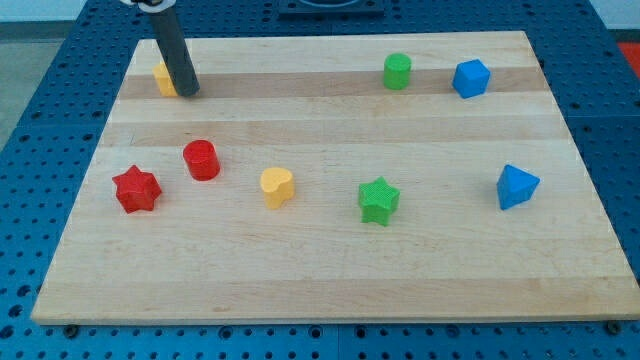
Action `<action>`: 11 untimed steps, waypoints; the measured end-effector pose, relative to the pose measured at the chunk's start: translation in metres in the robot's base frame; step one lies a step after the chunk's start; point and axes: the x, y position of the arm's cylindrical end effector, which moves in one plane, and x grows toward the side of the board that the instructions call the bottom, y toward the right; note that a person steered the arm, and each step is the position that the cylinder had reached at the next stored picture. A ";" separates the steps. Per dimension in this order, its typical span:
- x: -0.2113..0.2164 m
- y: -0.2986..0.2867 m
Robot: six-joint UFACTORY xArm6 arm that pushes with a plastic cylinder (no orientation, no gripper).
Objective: Place the red circle right to the red star
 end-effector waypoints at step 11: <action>0.224 0.069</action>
